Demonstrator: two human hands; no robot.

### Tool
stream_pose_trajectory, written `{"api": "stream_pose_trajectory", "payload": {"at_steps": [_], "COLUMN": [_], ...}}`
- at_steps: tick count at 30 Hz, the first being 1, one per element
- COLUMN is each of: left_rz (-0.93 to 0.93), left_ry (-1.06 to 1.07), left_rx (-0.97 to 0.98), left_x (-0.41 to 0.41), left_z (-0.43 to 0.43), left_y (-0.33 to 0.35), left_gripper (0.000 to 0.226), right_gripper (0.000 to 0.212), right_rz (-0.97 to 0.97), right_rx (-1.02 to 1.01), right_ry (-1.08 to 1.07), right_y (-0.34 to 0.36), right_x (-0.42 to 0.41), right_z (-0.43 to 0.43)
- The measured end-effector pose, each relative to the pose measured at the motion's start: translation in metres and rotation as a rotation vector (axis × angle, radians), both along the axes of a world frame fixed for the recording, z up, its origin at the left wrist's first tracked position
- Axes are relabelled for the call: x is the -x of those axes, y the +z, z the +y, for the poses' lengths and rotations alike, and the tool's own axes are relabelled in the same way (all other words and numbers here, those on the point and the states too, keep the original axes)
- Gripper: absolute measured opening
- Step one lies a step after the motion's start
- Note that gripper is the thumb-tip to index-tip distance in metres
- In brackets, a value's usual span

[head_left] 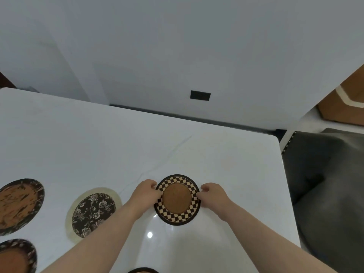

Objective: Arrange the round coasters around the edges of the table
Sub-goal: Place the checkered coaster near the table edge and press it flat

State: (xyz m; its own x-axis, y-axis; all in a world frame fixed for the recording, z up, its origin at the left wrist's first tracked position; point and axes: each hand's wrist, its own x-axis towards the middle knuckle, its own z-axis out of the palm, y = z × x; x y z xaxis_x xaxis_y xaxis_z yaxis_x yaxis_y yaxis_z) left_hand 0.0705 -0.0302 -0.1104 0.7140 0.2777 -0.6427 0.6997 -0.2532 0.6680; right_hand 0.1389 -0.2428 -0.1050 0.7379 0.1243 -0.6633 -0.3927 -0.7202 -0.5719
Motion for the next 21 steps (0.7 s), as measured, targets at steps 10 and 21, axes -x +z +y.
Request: {"api": "stream_pose_trajectory", "payload": {"at_steps": [10, 21], "left_rz": [-0.068, -0.162], "left_ry": [0.021, 0.068], "left_rx": [-0.076, 0.081], "left_x": [-0.002, -0.067], "left_z": [0.001, -0.047], "left_y": [-0.015, -0.004], "left_gripper": [0.017, 0.013], "right_gripper": [0.013, 0.005], "right_rz": [-0.103, -0.113], "right_rx": [-0.002, -0.142], "right_ry": [0.039, -0.296], "right_y": [-0.017, -0.006], "right_x": [-0.005, -0.043], "right_z": [-0.013, -0.076]}}
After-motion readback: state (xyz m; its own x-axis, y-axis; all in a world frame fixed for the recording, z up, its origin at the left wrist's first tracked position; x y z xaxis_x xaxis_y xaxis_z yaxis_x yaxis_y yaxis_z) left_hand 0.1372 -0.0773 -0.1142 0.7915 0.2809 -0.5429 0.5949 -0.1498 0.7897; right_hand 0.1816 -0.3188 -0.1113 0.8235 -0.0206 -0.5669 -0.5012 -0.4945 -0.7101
